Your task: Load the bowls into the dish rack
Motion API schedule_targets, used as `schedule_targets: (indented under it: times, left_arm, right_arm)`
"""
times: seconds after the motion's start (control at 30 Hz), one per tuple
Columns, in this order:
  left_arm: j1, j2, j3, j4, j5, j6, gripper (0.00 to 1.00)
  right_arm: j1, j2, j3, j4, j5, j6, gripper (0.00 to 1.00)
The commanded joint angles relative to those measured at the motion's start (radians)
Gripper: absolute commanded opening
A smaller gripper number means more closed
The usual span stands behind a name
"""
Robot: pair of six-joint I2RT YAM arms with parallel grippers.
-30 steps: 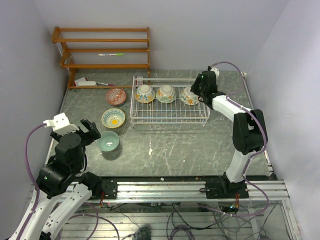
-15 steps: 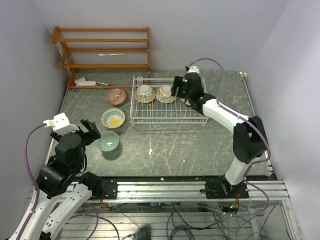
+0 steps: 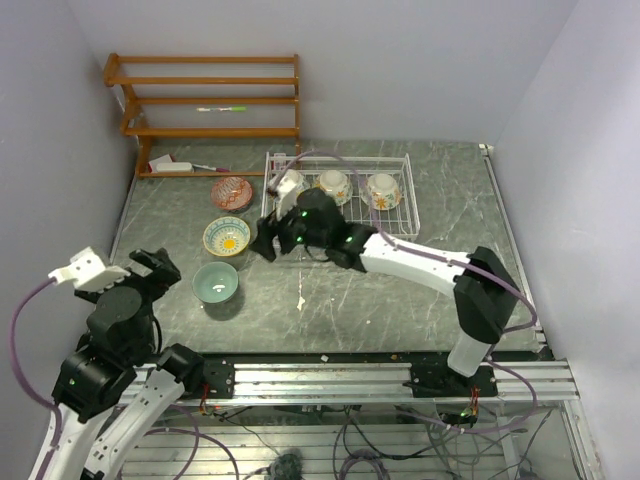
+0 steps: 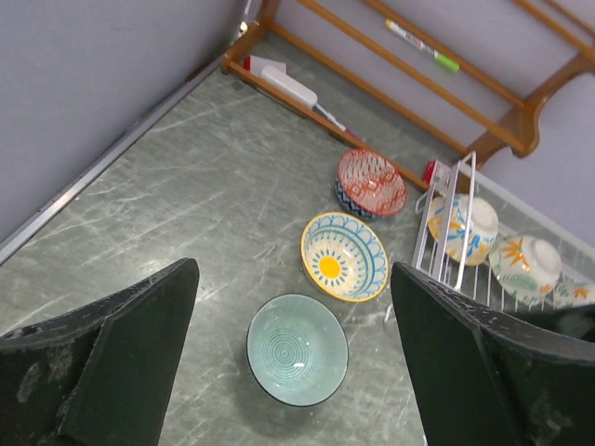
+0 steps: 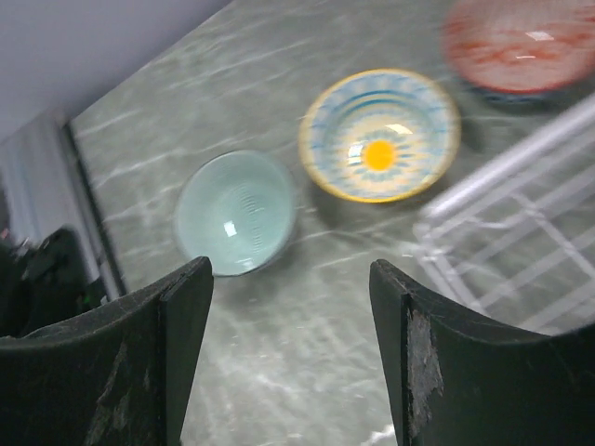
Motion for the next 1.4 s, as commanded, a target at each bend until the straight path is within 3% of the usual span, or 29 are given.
schedule_targets:
  times: [0.0, 0.43, 0.8, 1.37]
  left_arm:
    - [0.009, -0.066, 0.030, -0.049, -0.117, -0.081, 0.95]
    - [0.009, -0.114, 0.032, -0.074, -0.158, -0.110, 0.95]
    - [0.009, -0.113, 0.033, -0.077, -0.158, -0.110, 0.95]
    - [0.009, -0.105, 0.031, -0.073, -0.159, -0.107, 0.96]
  right_arm:
    - [0.103, 0.092, 0.057, -0.008, -0.101, -0.090, 0.68]
    - [0.243, 0.443, 0.428, -0.242, -0.173, -0.281, 0.66]
    - [0.269, 0.480, 0.438, -0.255, -0.257, -0.354, 0.65]
    - [0.270, 0.569, 0.478, -0.208, -0.163, -0.365, 0.59]
